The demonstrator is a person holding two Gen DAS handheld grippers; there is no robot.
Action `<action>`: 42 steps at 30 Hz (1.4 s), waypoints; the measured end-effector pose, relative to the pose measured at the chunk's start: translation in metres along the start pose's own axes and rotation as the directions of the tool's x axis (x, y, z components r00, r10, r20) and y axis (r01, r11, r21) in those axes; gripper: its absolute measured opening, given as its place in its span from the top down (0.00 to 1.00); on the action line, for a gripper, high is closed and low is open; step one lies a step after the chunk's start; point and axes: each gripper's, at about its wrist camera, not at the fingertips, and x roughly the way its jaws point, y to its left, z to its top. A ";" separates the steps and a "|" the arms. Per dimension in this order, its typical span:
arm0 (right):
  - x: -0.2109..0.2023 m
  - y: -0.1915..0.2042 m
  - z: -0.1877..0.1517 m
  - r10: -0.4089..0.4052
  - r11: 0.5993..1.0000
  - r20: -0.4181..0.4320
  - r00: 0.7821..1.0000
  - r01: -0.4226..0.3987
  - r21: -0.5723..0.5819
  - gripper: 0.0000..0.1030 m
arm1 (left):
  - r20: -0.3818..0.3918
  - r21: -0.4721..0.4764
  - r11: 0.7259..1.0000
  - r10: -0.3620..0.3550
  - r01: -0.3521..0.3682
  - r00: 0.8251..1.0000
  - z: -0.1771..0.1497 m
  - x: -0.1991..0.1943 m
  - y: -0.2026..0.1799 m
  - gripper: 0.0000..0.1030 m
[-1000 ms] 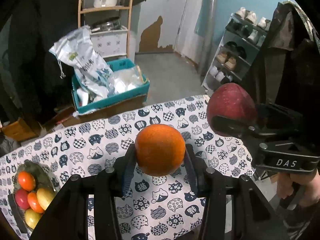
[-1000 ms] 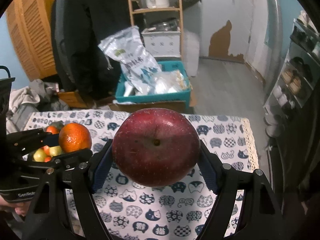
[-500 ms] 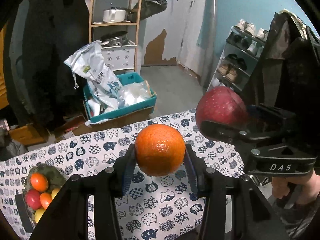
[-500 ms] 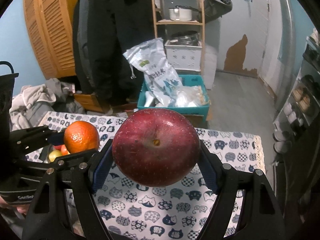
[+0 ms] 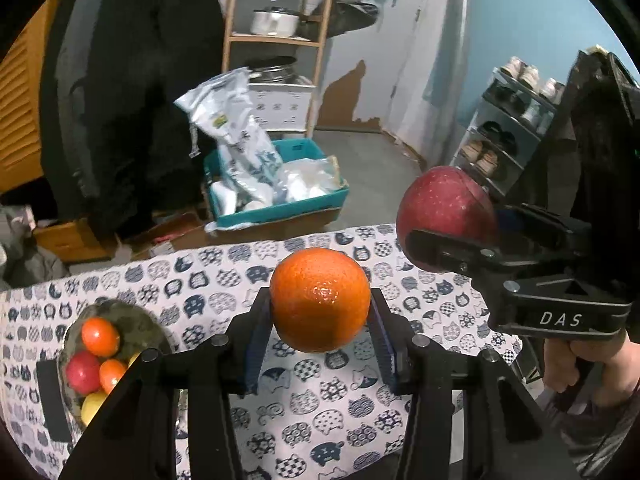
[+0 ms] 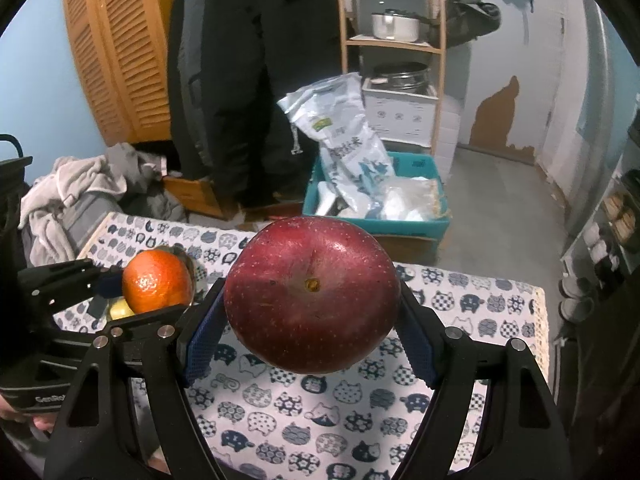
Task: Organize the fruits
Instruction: 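Carry the tangerine with the left tool while the right tool carries the apple toward the bowl, then lower the tangerine and red apple into the glass bowl and open both tools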
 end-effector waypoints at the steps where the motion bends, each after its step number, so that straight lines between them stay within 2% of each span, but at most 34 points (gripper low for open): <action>1: 0.002 0.004 0.001 0.007 1.000 -0.005 1.000 -0.007 -0.004 0.24 | 0.001 -0.010 1.000 0.009 -0.009 1.000 -0.002 -0.003 0.007 0.54; 11: 0.039 0.059 0.017 0.095 0.993 -0.054 0.994 -0.098 -0.060 0.24 | -0.019 -0.115 0.989 0.093 -0.094 0.995 -0.032 -0.016 0.079 0.54; 16: 0.064 0.092 0.022 0.129 0.986 -0.092 0.987 -0.137 -0.095 0.24 | -0.060 -0.179 0.973 0.137 -0.146 0.989 -0.054 -0.016 0.120 0.54; 18: 0.073 0.103 0.023 0.142 0.983 -0.107 0.984 -0.153 -0.102 0.24 | -0.076 -0.207 0.968 0.131 -0.144 0.989 -0.062 -0.017 0.133 0.54; 22: 0.093 0.125 0.025 0.166 0.976 -0.138 0.976 -0.182 -0.116 0.24 | -0.096 -0.228 0.957 0.162 -0.180 0.982 -0.076 -0.017 0.153 0.54; 26: 0.115 0.144 0.022 0.189 0.969 -0.178 0.966 -0.213 -0.124 0.24 | -0.150 -0.243 0.945 0.189 -0.221 0.970 -0.095 -0.004 0.173 0.54; 31: 0.143 0.168 0.014 0.211 0.960 -0.236 0.948 -0.247 -0.134 0.24 | -0.239 -0.299 0.925 0.165 -0.234 0.957 -0.122 0.017 0.197 0.54; 37: 0.168 0.189 0.005 0.214 0.952 -0.287 0.934 -0.265 -0.152 0.24 | -0.309 -0.327 0.909 0.154 -0.257 0.939 -0.141 0.040 0.211 0.54; 42: 0.183 0.195 0.000 0.206 0.949 -0.313 0.927 -0.268 -0.167 0.24 | -0.313 -0.347 0.905 0.136 -0.246 0.940 -0.144 0.049 0.217 0.53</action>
